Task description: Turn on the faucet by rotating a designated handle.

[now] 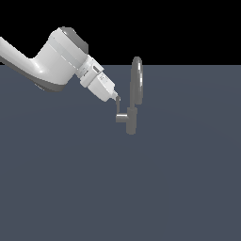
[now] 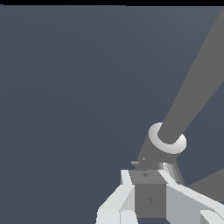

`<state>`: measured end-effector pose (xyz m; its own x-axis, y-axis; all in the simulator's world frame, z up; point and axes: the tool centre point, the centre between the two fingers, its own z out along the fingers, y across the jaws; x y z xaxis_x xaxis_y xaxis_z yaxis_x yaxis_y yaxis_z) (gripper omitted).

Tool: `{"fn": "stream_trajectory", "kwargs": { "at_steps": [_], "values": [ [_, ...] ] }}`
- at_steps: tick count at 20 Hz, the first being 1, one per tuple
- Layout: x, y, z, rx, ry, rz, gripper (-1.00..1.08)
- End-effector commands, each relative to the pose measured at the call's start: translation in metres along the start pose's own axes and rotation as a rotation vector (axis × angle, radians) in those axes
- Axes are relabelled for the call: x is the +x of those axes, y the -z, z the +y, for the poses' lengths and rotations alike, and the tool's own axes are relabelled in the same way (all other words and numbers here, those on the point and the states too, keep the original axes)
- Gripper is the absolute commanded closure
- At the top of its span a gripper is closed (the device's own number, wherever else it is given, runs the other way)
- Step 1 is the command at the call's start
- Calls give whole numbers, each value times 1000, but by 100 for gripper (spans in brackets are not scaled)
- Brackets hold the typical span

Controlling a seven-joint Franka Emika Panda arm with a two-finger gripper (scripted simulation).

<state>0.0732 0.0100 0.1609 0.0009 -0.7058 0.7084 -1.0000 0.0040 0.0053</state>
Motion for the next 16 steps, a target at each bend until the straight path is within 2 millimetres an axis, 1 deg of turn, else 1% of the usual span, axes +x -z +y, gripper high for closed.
{"fn": "stream_trajectory", "kwargs": {
  "at_steps": [1, 4, 16],
  "values": [
    [-1, -2, 0, -1, -2, -2, 108],
    [-1, -2, 0, -1, -2, -2, 108],
    [4, 4, 34, -1, -2, -2, 108]
  ]
}}
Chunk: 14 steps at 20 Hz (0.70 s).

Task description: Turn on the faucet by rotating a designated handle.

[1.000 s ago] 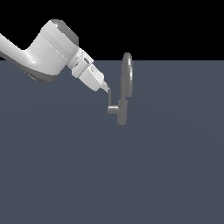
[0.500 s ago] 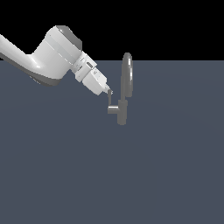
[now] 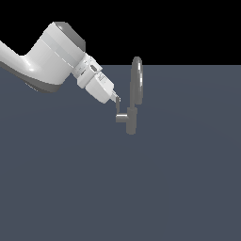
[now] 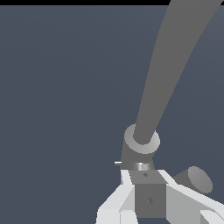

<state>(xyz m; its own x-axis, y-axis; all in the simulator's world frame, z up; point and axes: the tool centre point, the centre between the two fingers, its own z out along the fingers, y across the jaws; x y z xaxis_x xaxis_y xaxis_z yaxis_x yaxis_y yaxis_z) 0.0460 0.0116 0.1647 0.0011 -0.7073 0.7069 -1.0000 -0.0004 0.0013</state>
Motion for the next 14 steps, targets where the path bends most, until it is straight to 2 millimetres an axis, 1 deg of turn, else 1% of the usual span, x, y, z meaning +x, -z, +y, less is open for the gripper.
{"fn": "stream_trajectory", "kwargs": {
  "at_steps": [1, 4, 5, 6, 14],
  "values": [
    [3, 1, 10, -7, -2, 0, 108],
    [5, 2, 19, -7, -2, 0, 108],
    [5, 2, 19, -7, -2, 0, 108],
    [3, 3, 13, 2, 0, 1, 108],
    [-3, -5, 38, -2, -1, 1, 108]
  ]
}}
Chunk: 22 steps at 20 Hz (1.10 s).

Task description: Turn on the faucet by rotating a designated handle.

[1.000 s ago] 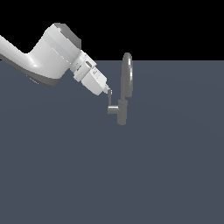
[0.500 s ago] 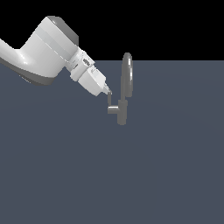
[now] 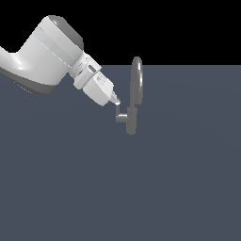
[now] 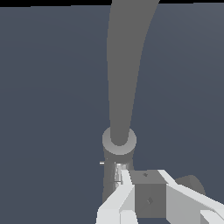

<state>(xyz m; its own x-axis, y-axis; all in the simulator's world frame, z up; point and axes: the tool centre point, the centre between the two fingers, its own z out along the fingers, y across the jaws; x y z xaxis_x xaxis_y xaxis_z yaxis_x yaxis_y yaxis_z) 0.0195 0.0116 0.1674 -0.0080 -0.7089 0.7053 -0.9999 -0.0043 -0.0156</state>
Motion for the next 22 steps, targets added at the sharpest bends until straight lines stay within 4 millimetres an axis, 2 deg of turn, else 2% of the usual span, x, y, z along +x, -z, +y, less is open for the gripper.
{"fn": "stream_trajectory", "kwargs": {
  "at_steps": [1, 9, 11, 22],
  "values": [
    [-6, -7, 15, -18, 8, 3, 108],
    [-13, -14, 41, -22, 7, 3, 108],
    [-9, -9, 33, -6, 3, 5, 108],
    [-45, -47, 62, -22, 7, 3, 108]
  ]
}}
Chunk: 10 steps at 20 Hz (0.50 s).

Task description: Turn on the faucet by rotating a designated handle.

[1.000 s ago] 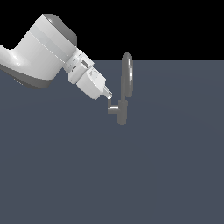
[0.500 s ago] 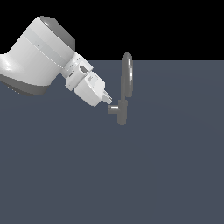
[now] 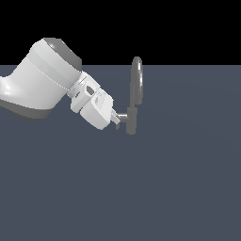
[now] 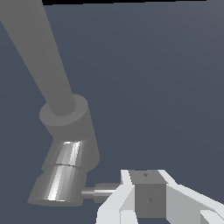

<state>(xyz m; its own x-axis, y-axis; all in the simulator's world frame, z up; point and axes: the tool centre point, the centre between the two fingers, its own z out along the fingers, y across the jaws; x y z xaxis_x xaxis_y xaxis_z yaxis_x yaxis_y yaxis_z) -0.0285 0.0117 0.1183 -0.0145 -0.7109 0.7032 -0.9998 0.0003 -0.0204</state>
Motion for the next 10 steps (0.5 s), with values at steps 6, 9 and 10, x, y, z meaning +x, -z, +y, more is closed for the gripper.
{"fn": "stream_trajectory", "kwargs": {
  "at_steps": [6, 9, 10],
  "values": [
    [-18, -19, 3, -8, 7, 8, 108],
    [-30, -31, 2, -14, 10, 7, 108],
    [-34, -36, 2, -16, 11, 6, 108]
  ]
}}
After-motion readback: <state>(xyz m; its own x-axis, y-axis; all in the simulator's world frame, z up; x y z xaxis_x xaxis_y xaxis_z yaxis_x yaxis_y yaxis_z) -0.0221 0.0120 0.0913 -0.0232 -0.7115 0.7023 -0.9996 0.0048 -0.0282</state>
